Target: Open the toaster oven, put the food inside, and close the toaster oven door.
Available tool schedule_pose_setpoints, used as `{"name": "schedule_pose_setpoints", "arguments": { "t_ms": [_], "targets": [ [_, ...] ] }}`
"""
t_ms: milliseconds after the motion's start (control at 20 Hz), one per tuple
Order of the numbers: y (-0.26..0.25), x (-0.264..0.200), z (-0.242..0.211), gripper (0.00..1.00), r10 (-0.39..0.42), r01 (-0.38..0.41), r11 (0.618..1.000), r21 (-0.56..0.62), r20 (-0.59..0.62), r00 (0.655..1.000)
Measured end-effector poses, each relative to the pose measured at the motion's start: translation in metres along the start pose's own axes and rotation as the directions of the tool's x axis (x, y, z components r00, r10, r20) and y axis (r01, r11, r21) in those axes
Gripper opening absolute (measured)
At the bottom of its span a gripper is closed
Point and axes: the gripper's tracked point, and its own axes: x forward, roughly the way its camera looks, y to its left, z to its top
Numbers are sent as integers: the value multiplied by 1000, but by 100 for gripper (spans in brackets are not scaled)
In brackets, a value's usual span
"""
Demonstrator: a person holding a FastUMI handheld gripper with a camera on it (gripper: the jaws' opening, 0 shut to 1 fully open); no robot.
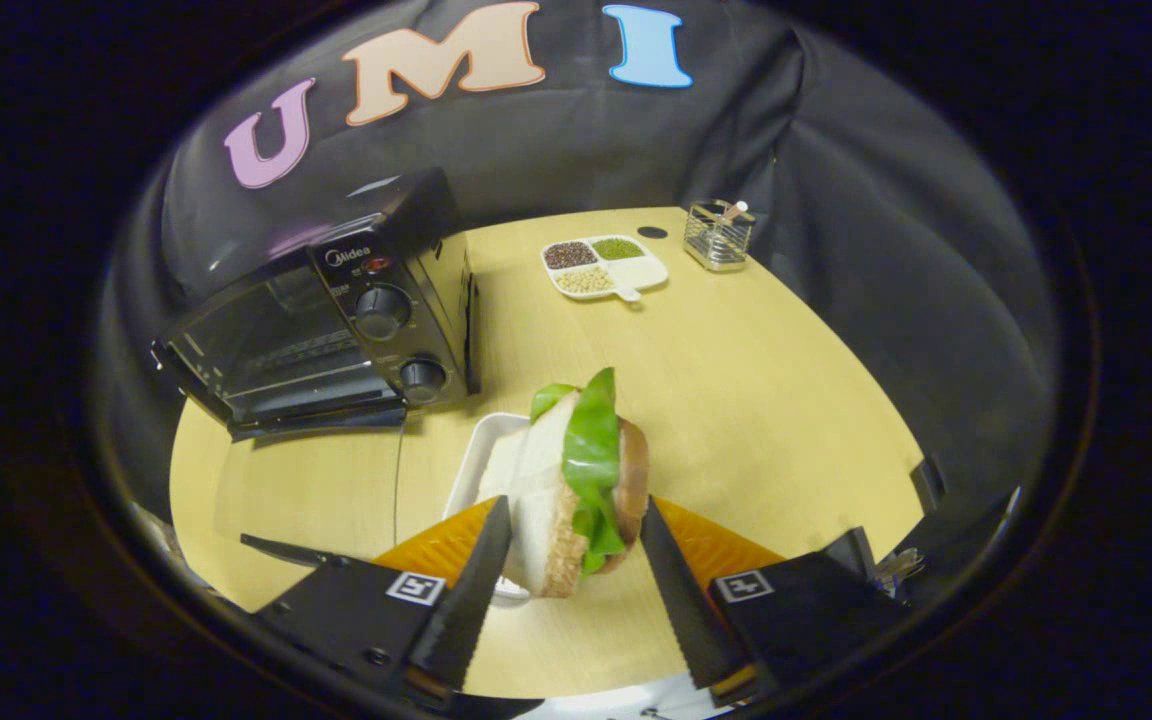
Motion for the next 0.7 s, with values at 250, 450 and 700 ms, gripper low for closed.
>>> {"name": "schedule_pose_setpoints", "arguments": {
  "t_ms": [250,450,700],
  "targets": [
    [14,0,10,52,84,-84,990,110,4,996],
    [18,-2,14,32,74,-75,979,189,13,997],
    [34,-31,39,32,113,-127,968,216,78,991]
  ]
}}
